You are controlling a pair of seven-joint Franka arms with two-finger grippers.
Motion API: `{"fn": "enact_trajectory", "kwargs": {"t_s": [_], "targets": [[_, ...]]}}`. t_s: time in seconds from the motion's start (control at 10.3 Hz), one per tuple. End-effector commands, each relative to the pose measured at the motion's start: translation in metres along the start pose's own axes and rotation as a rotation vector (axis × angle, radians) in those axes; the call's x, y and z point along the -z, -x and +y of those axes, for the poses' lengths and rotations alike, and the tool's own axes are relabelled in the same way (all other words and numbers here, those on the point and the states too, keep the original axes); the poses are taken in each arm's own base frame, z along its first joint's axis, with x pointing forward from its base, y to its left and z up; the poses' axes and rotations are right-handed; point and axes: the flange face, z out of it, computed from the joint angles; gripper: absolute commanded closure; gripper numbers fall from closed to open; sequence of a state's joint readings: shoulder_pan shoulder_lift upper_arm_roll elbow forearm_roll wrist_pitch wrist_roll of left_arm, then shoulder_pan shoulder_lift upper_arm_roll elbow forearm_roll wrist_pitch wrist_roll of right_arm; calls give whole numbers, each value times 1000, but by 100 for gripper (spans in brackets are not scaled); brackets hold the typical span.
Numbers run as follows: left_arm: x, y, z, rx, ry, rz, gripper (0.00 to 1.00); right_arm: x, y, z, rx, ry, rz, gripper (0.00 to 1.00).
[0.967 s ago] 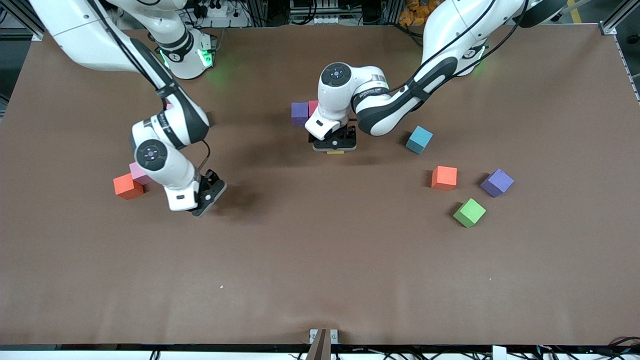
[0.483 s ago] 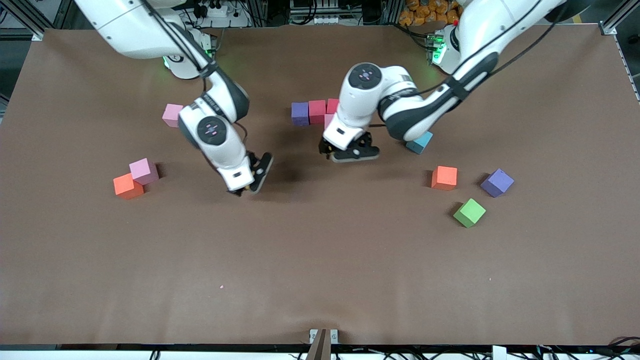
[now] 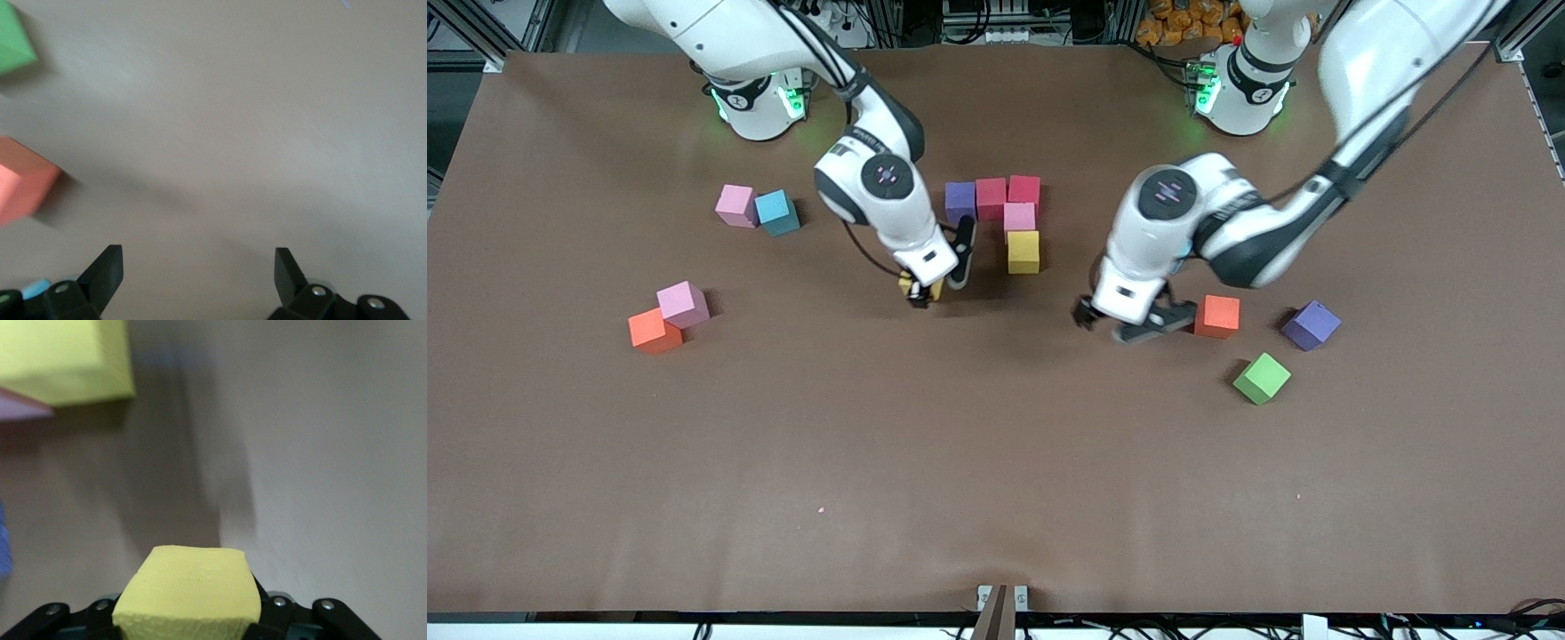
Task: Form number 2 with 11 blocks
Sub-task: 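Carry the yellow cube to the cluster while the left gripper reaches the green cube, then set the yellow cube beside the yellow while the left gripper grasps the green cube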
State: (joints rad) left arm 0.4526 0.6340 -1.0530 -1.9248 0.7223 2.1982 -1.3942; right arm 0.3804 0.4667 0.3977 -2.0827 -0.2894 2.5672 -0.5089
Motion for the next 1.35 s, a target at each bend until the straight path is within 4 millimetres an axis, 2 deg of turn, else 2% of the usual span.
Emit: {"fn": "enact_trajectory", "kwargs": {"t_s": [0.0,0.19,0.39,0.58,0.97,1.06,1.26], "targets": [[2,-30,-36,59,-68,1,0,-19,-31,-31,66,3,32,58],[14,-63,-54,28,-94,6,0,-28,-48,-45,100,21,13,58],[25,-97,-67,-29,-117,10,0,-34,-52,-49,110,16,9,58],[20,-125,-88,-66,-133,13,0,-38,-61,-51,118,16,12,58],[13,-164,-116,-105,-133,5,0,-40,-73,-56,130,27,14,58],[12,-168,-119,-123,-129,1,0,-42,-74,-55,120,25,15,58],[-7,-174,-129,-125,-135,-23,0,-43,-82,-58,118,27,19,58]]}}
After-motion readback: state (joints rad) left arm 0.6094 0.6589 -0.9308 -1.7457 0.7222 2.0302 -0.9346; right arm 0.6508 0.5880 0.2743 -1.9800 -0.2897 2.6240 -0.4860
